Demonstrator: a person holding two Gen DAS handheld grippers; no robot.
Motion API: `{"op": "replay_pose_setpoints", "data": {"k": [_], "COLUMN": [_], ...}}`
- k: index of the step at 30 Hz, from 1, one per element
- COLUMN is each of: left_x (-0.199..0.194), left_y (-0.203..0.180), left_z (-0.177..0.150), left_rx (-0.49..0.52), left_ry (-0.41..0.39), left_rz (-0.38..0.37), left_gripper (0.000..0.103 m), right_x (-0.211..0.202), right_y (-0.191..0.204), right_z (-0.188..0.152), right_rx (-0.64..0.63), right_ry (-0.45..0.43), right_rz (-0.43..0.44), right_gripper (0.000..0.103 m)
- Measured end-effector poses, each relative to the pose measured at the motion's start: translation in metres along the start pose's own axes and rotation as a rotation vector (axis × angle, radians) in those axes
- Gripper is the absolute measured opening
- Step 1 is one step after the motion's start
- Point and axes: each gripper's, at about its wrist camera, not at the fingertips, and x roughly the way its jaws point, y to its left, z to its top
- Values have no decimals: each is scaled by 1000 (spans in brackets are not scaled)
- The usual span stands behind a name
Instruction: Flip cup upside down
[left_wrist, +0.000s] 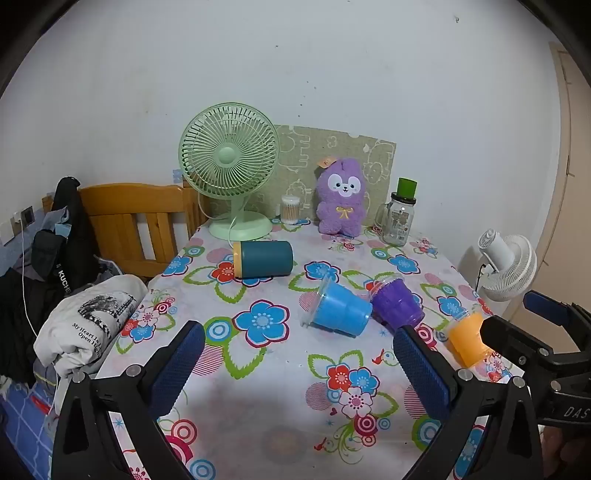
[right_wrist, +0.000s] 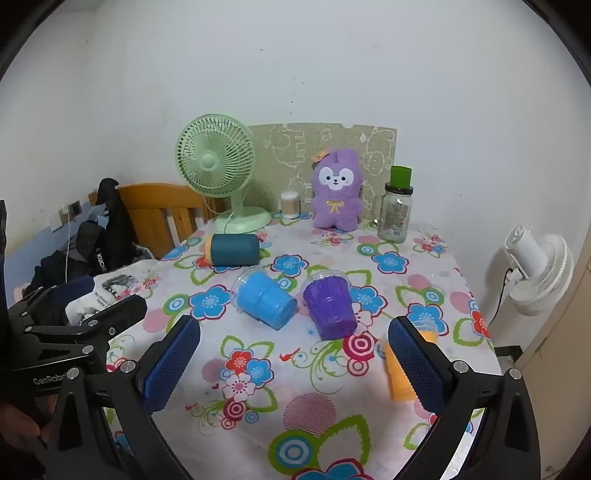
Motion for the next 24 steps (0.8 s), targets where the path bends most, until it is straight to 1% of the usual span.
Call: {"op": "replay_pose_setpoints", "data": {"k": [9,15,24], "left_x": [0,-1,-5], "left_y": [0,0,0], "left_z": [0,0,-3], "left_rx": [-2,-1,-3], "left_ry": [-1,-2,1], "left_rz": [0,3,5], "left_gripper": [103,103,103], "right_x": [2,-3,3], "right_y": [1,3,3], "right_z": [1,3,0], "right_rx": [-2,-11,-13], "right_ry": [6,-7,7], "right_rz": [3,-1,0], "right_gripper": [103,103,103]}}
